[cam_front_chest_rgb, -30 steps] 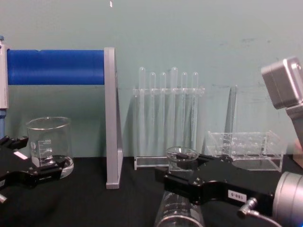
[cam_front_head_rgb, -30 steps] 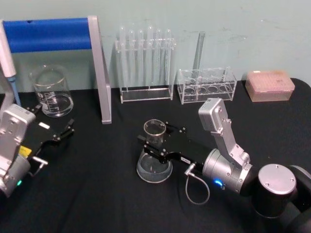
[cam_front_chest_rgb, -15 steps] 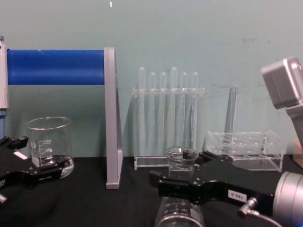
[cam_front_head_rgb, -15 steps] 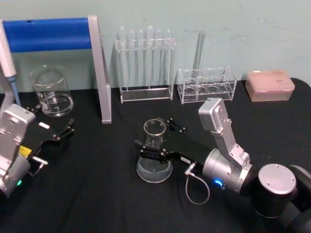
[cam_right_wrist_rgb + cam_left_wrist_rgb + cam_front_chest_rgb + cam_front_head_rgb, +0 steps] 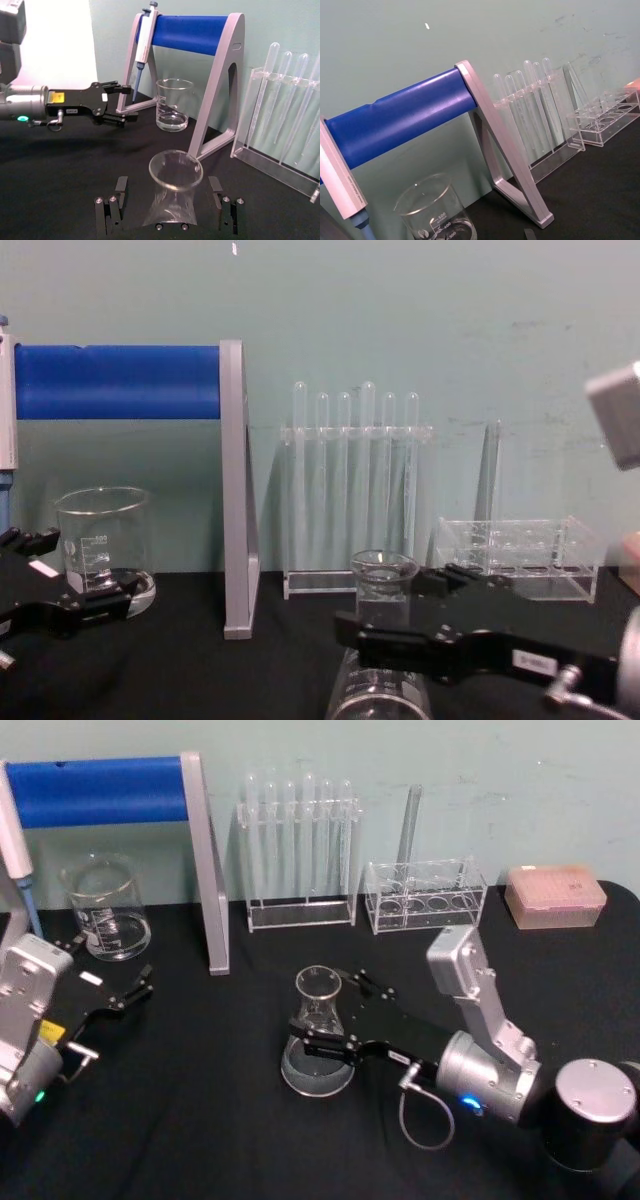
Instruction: Grasp the erlenmeyer flask with one hand, shake it three times, then place it back.
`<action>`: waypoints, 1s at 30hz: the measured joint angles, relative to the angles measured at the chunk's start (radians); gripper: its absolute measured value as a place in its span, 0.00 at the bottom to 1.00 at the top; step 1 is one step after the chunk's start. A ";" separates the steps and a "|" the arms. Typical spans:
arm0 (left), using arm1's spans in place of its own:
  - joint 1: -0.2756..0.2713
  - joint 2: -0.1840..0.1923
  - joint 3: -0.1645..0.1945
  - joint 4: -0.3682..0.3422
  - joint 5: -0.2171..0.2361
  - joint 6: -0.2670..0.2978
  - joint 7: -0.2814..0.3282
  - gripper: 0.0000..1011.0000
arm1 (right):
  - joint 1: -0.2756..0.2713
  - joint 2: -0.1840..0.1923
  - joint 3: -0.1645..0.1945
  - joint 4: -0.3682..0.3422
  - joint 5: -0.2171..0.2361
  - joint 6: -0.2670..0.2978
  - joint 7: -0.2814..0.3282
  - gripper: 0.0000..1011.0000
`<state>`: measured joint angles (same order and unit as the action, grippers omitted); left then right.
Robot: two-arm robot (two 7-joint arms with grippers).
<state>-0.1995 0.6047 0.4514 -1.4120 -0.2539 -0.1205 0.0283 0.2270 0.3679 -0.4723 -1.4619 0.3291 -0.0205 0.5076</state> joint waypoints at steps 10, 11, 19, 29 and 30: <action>0.000 0.000 0.000 0.000 0.000 0.000 0.000 0.99 | -0.067 0.105 0.036 -0.096 0.054 0.026 0.031 0.99; 0.000 0.000 0.000 0.000 0.000 0.000 0.000 0.99 | -0.073 0.113 0.040 -0.103 0.057 0.028 0.031 0.99; 0.000 0.000 0.000 0.000 0.000 0.000 0.000 0.99 | -0.118 0.160 0.091 -0.142 0.085 0.037 -0.009 0.99; 0.000 0.000 0.000 0.000 0.000 0.000 0.000 0.99 | -0.110 0.124 0.156 -0.122 0.025 -0.005 -0.139 0.99; 0.000 0.000 0.000 0.000 0.000 0.000 0.000 0.99 | -0.106 0.120 0.159 -0.118 0.017 -0.006 -0.149 0.99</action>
<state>-0.1995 0.6046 0.4514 -1.4120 -0.2539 -0.1205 0.0283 0.1212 0.4875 -0.3130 -1.5797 0.3461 -0.0265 0.3588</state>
